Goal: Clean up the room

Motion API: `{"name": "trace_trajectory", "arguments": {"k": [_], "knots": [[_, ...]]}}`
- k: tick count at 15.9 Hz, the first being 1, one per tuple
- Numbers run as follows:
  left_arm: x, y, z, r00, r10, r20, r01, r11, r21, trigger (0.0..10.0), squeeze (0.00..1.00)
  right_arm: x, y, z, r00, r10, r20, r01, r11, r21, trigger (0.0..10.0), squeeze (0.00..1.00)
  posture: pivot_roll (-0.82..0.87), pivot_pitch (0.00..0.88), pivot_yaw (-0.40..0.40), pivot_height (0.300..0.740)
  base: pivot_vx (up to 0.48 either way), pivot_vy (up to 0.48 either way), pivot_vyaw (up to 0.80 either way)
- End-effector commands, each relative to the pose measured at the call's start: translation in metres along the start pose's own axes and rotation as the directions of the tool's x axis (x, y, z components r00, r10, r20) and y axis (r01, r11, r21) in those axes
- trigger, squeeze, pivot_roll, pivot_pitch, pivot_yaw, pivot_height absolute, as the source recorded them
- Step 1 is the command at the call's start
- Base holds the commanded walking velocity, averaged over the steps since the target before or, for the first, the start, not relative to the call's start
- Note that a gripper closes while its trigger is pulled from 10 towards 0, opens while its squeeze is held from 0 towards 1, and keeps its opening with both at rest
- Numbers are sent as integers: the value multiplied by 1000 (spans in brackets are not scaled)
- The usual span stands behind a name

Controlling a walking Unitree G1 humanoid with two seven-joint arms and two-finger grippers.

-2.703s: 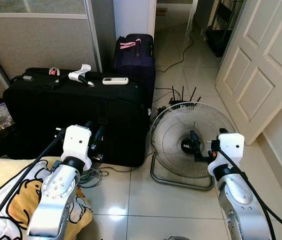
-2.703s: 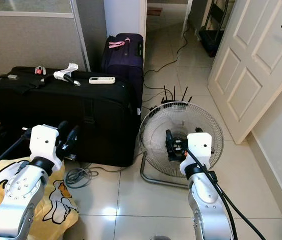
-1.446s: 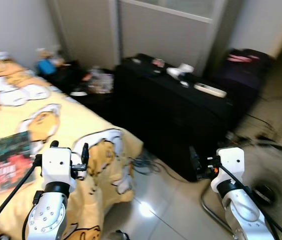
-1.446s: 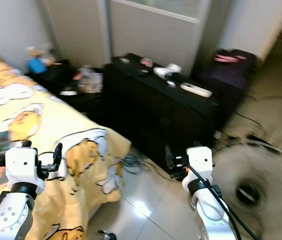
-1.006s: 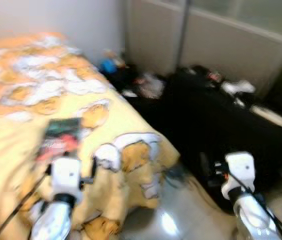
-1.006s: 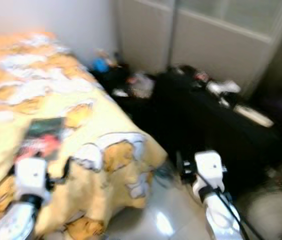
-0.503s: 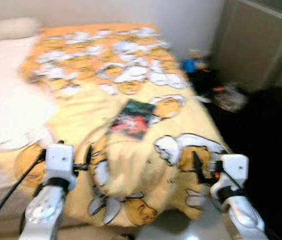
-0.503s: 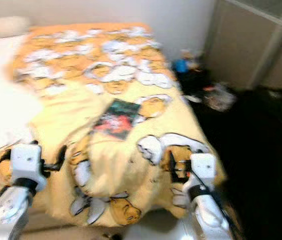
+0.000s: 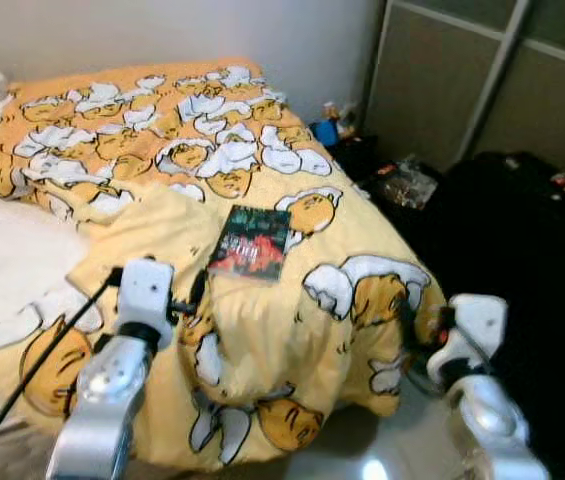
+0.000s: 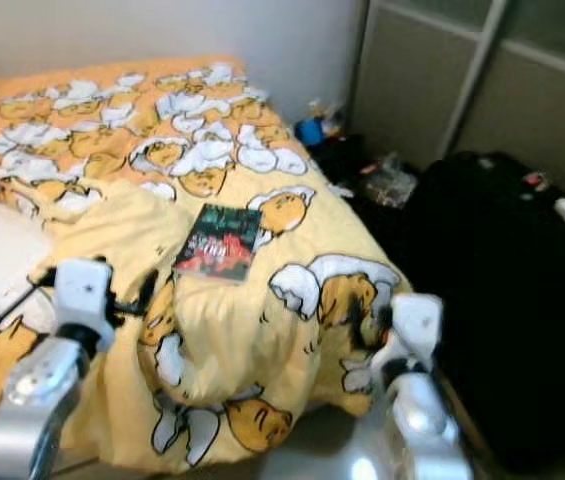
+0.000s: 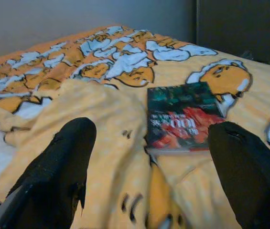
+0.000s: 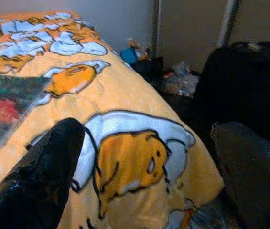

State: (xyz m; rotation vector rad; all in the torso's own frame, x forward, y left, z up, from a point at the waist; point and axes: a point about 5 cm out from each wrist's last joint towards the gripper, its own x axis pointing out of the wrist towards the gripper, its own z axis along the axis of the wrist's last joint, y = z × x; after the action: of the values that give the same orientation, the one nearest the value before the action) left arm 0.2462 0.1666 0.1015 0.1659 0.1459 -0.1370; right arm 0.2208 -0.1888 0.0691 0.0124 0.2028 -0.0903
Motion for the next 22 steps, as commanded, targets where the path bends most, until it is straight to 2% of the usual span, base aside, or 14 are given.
{"name": "trace_trajectory", "arguments": {"k": [1, 4, 5, 8, 10, 13, 16, 22], "knots": [[-2, 8, 1, 1000, 32, -1, -32, 999, 23, 10000, 0, 3, 5, -1, 1000, 19, -12, -19, 1000, 20, 10000, 0, -25, 0, 34, 740, 0, 480, 0], [-4, 10, -1, 998, 57, -11, -57, 998, 19, 10000, 0, 9, 13, 1, 998, 54, -24, -53, 998, 31, 10000, 0, -14, 0, 30, 740, 0, 480, 0], [-5, 11, -3, 998, 65, -15, -64, 998, 17, 10000, 0, 11, 13, 1, 999, 42, -28, -42, 999, -12, 10000, 0, -19, 0, 29, 740, 0, 439, 0], [-8, 13, -6, 996, 89, -24, -88, 996, 13, 10000, 0, 17, 18, 12, 993, 108, 36, -107, 994, -31, 10000, 0, -4, 0, 10, 740, 0, 426, 0], [-11, 15, -8, 995, 100, -29, -100, 995, 18, 10000, 0, 17, 26, 10, 985, 174, 3, -172, 979, -106, 10000, 0, 6, 0, 2, 740, 0, 414, 0], [-15, 18, -11, 993, 114, -40, -113, 993, 30, 10000, 0, 15, 32, 11, 974, 226, 23, -224, 972, -72, 10000, 0, 10, 0, -3, 740, 0, 416, 0], [-20, 23, -12, 991, 127, -42, -124, 991, 58, 10000, 0, 18, 36, 11, 970, 241, 16, -238, 964, -120, 10000, 0, 22, 0, -12, 740, 0, 416, 0], [-22, 25, -7, 992, 124, -29, -121, 990, 75, 10000, 0, 16, 39, 10, 961, 276, 26, -274, 960, -64, 10000, 0, 36, 0, 8, 740, 0, 417, 0]]}}
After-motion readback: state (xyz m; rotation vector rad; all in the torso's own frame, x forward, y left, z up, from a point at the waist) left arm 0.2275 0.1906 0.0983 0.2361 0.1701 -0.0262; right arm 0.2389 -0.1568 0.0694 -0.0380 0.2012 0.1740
